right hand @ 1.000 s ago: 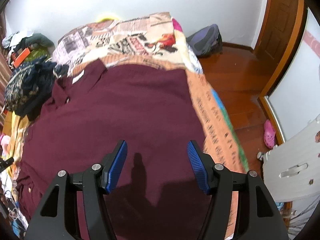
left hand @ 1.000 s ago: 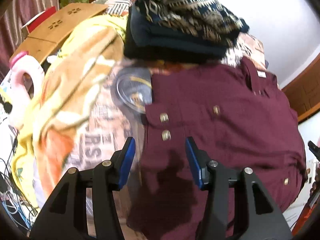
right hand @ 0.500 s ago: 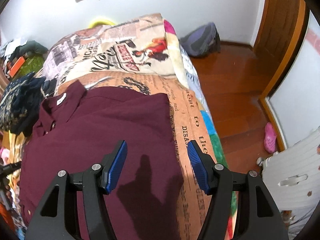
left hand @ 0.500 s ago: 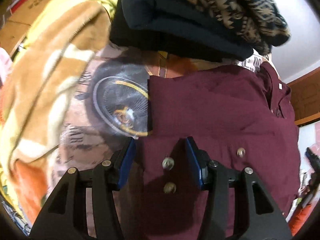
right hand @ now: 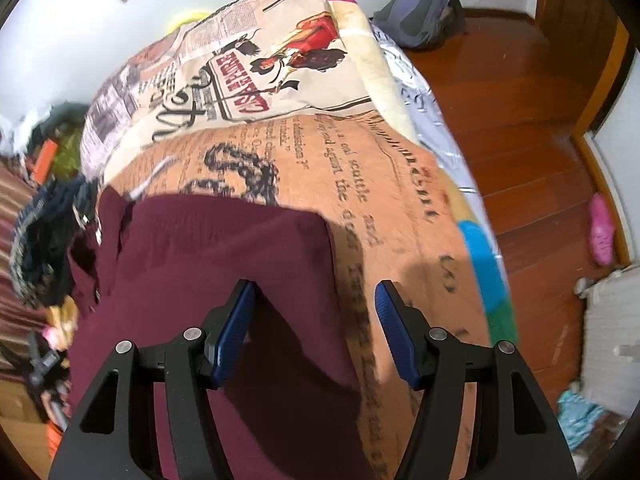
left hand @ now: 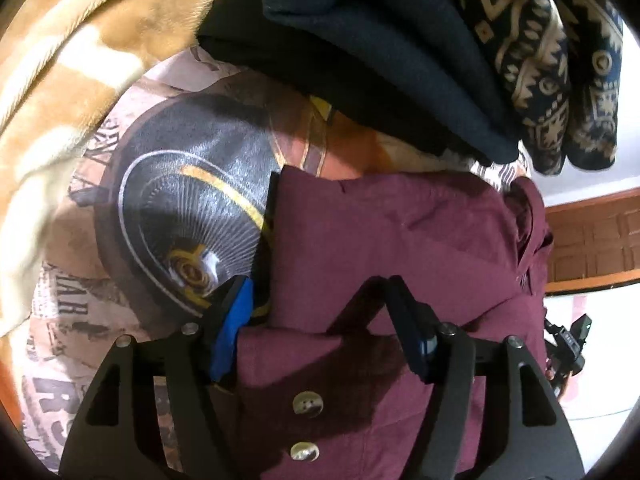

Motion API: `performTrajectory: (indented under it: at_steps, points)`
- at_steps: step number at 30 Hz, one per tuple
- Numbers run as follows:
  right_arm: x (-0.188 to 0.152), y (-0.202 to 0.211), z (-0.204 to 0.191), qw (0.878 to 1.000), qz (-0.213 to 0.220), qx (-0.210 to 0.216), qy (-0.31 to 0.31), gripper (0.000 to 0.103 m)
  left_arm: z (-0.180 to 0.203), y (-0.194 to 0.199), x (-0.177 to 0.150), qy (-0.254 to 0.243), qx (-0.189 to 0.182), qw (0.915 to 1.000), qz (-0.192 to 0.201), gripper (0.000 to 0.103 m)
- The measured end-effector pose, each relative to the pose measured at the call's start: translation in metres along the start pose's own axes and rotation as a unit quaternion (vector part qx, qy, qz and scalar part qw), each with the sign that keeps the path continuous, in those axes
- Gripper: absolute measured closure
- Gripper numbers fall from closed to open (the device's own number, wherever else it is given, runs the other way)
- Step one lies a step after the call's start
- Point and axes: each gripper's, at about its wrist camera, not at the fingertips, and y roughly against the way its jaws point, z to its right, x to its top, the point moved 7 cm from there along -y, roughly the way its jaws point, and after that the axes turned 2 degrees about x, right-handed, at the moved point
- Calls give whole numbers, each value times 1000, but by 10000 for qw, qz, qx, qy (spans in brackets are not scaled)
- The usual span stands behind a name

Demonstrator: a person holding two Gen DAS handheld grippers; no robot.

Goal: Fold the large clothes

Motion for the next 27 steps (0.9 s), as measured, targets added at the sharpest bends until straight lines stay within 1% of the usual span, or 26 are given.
performTrajectory:
  at_steps: [1,2,3,4,5,6,7,8,10,12,15,16,18,19,20,23,27]
  points:
    - [2,-2,1,9999,3,65,-102,44,0,2,1,31,32,9999,92,44]
    - [2,-4,2,9997,9,128,-213,44,0,3,2,32,110,9998,165,57]
    - [3,-3,2,9995,50,158,-267,46,0,4,3,-6,274,9994,227,64]
    - [3,-1,0,9994,104,197,-270,56,1,3,5,-76,397,9988,272,77]
    - [3,-1,-3,9993,115,269,-243,65,1,6,5,-138,464,9983,317,79]
    - [1,2,-7,9992,108,318,-215,80,3,7,6,-199,526,9977,377,80]
    - [0,4,-9,9994,131,269,-160,89,8,11,7,-324,644,9962,484,82]
    - [-1,10,-15,9996,209,190,-20,91,12,14,9,-443,748,9946,568,89]
    - [-1,22,-24,9989,390,-41,261,93,24,23,14,-746,968,9898,732,91]
    - [4,33,-29,9975,596,-95,371,94,43,39,24,-1058,1133,9827,1017,91]
    - [12,55,-38,9950,877,-88,471,95,69,61,39,-1344,1169,9741,1390,91]
    - [15,64,-42,9938,977,-74,523,95,80,70,45,-1453,1188,9700,1543,91]
    - [21,74,-46,9920,1107,-61,597,95,95,83,54,-1597,1208,9644,1728,92]
    - [24,75,-49,9916,1139,-25,608,95,100,85,60,-1639,1218,9629,1768,92]
    - [28,79,-51,9908,1194,-21,638,95,100,88,62,-1664,1216,9625,1762,92]
    - [33,78,-54,9893,1272,-160,703,95,95,83,62,-1642,1214,9670,1525,91]
    - [38,56,-38,9920,1131,-311,464,95,65,56,54,-1374,1356,9760,1006,90]
